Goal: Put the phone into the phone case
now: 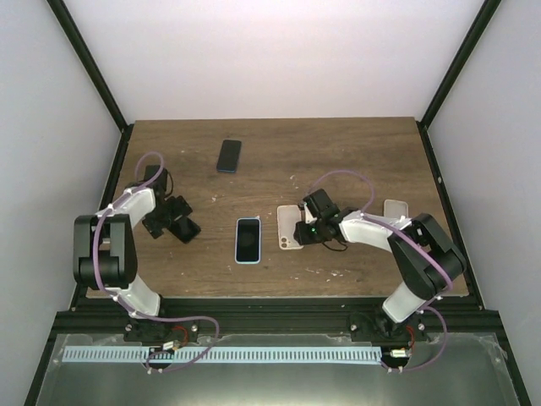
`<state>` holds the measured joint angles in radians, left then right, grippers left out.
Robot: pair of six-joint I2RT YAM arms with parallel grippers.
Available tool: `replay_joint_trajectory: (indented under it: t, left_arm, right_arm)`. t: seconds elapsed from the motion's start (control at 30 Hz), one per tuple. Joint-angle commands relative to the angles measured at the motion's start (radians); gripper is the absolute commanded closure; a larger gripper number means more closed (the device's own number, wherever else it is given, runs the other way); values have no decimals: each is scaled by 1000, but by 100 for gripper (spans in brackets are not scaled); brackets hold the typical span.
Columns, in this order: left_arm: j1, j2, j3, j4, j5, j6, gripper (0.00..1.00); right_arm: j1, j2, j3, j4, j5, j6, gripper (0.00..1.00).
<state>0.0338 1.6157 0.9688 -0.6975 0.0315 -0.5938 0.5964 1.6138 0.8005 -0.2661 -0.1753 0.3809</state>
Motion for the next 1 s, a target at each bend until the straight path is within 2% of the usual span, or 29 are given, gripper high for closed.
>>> replay_joint_trajectory:
  t: [0.0, 0.4, 0.57, 0.73, 0.97]
  left_arm:
    - [-13, 40, 25, -3, 12, -71, 3]
    - [-33, 99, 37, 5, -47, -133, 14]
    - [-44, 123, 39, 15, -42, -143, 15]
    - [-59, 132, 36, 25, -35, -150, 10]
    - [-64, 139, 22, 51, -36, -155, 9]
  right_arm:
    - [44, -35, -32, 29, -23, 76, 66]
    - [81, -82, -89, 51, -12, 100, 67]
    - [82, -80, -107, 61, -13, 99, 67]
    - [83, -93, -112, 55, 12, 109, 67]
    - [82, -76, -79, 58, 133, 190, 64]
